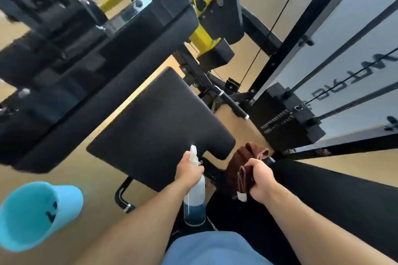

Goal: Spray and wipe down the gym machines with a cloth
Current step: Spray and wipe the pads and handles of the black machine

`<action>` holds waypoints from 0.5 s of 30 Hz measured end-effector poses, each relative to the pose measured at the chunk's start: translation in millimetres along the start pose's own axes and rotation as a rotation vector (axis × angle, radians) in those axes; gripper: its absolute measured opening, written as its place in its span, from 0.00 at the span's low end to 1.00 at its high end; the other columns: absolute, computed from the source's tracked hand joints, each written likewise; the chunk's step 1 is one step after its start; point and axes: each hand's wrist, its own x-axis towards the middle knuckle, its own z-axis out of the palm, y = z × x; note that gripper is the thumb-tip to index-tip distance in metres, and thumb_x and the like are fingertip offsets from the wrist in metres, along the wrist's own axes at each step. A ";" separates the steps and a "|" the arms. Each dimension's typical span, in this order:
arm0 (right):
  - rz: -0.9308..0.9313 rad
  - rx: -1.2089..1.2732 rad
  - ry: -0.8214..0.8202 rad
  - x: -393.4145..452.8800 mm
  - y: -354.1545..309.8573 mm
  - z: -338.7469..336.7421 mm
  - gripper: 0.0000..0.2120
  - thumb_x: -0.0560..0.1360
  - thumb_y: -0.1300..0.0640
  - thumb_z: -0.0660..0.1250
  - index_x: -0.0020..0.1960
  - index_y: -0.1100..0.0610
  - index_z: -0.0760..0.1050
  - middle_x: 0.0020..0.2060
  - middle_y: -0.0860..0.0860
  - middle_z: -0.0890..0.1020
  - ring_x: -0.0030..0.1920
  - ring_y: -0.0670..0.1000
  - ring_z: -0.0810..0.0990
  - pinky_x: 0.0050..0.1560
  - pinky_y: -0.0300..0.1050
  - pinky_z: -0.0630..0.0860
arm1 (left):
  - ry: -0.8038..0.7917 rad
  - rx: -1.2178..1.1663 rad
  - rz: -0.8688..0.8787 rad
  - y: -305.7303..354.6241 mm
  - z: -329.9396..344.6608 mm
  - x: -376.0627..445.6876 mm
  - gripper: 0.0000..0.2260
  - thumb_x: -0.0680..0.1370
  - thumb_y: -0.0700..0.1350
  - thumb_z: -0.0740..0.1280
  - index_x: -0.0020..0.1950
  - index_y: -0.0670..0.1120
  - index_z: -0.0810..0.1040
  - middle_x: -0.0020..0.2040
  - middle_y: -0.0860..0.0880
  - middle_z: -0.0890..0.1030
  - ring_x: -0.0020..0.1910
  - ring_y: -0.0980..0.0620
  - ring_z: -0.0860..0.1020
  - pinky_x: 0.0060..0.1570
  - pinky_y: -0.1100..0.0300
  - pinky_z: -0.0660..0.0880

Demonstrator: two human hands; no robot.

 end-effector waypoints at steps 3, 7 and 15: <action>-0.024 -0.071 -0.054 -12.2 33.4 7.4 0.10 0.76 0.64 0.61 0.36 0.58 0.71 0.21 0.51 0.74 0.21 0.51 0.75 0.34 0.44 0.74 | 0.116 -0.067 -0.019 -35.7 -13.0 -34.4 0.13 0.74 0.40 0.68 0.55 0.51 0.71 0.48 0.51 0.80 0.48 0.50 0.78 0.50 0.52 0.76; -0.011 -0.173 -0.160 -34.0 90.7 22.3 0.11 0.73 0.64 0.60 0.33 0.56 0.65 0.22 0.52 0.70 0.22 0.53 0.70 0.36 0.44 0.72 | 0.217 -0.260 -0.084 -92.3 -32.9 -83.1 0.21 0.77 0.36 0.67 0.67 0.50 0.69 0.53 0.50 0.78 0.51 0.50 0.76 0.53 0.55 0.72; 0.030 -0.327 -0.241 -48.4 184.1 41.8 0.14 0.74 0.66 0.61 0.58 0.63 0.76 0.27 0.57 0.77 0.35 0.60 0.78 0.56 0.73 0.80 | 0.259 -0.372 -0.299 -205.4 -46.3 -118.0 0.21 0.74 0.41 0.70 0.66 0.49 0.71 0.54 0.47 0.81 0.51 0.45 0.79 0.58 0.47 0.78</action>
